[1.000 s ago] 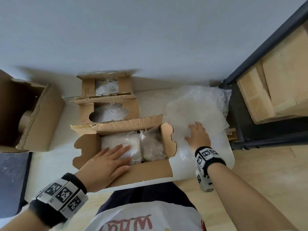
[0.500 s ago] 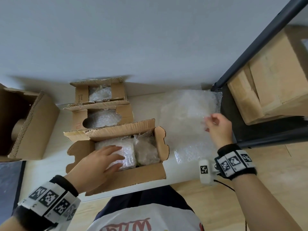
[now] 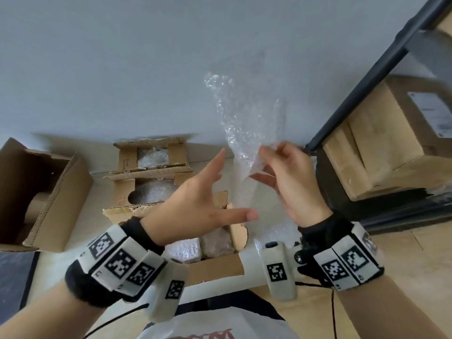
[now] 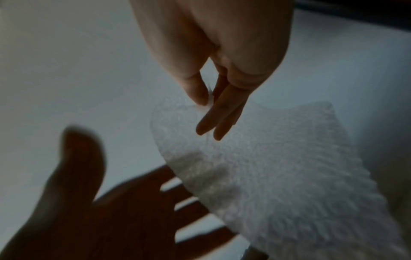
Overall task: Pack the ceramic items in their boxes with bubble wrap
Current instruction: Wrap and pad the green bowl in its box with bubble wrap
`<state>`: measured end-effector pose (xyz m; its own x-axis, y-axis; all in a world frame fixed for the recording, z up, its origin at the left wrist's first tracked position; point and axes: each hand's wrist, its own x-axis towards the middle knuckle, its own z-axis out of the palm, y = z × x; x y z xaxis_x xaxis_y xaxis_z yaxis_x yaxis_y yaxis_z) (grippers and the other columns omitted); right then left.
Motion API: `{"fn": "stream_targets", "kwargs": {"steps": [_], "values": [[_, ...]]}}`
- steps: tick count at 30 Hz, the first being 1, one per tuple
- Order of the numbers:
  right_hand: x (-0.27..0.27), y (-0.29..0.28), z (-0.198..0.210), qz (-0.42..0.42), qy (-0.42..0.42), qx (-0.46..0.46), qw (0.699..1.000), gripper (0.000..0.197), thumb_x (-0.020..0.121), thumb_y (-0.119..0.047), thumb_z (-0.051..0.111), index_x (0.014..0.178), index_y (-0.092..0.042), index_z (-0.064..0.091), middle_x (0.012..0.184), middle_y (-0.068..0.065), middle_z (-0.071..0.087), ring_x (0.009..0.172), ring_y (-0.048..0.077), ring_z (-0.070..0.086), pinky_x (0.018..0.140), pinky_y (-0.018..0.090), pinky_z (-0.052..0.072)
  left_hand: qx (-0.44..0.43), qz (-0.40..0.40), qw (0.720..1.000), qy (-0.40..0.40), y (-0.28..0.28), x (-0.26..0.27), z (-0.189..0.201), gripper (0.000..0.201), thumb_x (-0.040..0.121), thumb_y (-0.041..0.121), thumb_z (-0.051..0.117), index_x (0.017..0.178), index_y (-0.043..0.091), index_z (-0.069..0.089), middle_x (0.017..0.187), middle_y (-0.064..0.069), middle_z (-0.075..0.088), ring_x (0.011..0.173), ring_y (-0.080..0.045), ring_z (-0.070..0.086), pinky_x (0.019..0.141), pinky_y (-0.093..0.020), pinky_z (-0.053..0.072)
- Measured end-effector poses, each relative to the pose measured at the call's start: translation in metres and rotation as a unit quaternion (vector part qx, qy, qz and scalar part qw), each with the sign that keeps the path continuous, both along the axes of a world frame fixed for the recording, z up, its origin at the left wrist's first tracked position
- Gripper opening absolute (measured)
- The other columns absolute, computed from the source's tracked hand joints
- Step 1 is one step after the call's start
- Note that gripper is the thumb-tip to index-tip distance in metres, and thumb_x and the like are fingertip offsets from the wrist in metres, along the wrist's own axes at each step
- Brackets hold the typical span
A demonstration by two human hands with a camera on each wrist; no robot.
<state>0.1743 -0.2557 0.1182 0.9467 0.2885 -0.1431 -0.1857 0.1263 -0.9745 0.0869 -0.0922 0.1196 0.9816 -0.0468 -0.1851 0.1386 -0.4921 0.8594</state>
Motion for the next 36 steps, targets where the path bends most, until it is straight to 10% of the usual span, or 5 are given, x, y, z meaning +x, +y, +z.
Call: {"fn": "stream_targets", "kwargs": {"steps": [6,15,24,29,36], "values": [[-0.012,0.025,0.011,0.109,-0.035,0.041,0.993,0.023,0.090,-0.005,0.061,0.111,0.001,0.058,0.117,0.014,0.064,0.104,0.025,0.066,0.082,0.030,0.055,-0.073,0.148,0.977,-0.136,0.000,0.004,0.015,0.011,0.092,0.022,0.057,0.102,0.022,0.063,0.091,0.019,0.069,0.087,0.002,0.064,0.076,-0.017,0.050],[0.037,0.004,0.004,0.104,-0.053,-0.103,0.988,0.073,0.062,-0.051,0.078,0.127,-0.036,0.049,0.127,-0.001,0.059,0.118,0.005,0.054,0.102,0.026,0.039,-0.162,0.067,0.972,-0.155,0.057,-0.021,0.044,0.026,0.092,0.009,0.046,0.113,0.012,0.062,0.109,0.004,0.071,0.107,-0.009,0.064,0.087,-0.017,0.049],[0.037,0.010,-0.001,0.194,-0.178,-0.123,0.957,0.038,0.063,-0.034,0.081,0.100,-0.033,0.071,0.082,-0.010,0.070,0.082,0.004,0.064,0.080,0.014,0.048,-0.117,0.273,0.945,-0.139,0.104,-0.033,0.036,0.058,0.055,0.041,0.078,0.105,0.021,0.057,0.080,-0.004,0.074,0.077,-0.018,0.072,0.071,-0.030,0.055],[0.030,0.022,0.018,0.138,-0.347,-0.214,0.903,0.011,0.080,-0.012,0.073,0.084,-0.019,0.065,0.102,-0.003,0.061,0.101,0.011,0.061,0.095,0.027,0.047,0.047,0.299,0.945,-0.122,0.112,-0.039,0.026,0.094,0.053,0.046,0.077,0.136,0.025,0.040,0.086,0.004,0.070,0.080,-0.003,0.065,0.071,-0.009,0.048],[0.008,0.047,0.046,0.183,-0.445,-0.230,0.846,0.007,0.089,-0.011,0.063,0.091,-0.004,0.062,0.089,0.000,0.067,0.087,0.003,0.060,0.084,0.024,0.049,0.318,0.122,0.928,-0.150,0.074,-0.029,0.027,0.065,0.076,0.067,0.054,0.127,0.027,0.057,0.136,0.000,0.051,0.129,-0.024,0.043,0.108,-0.053,0.029]]}}
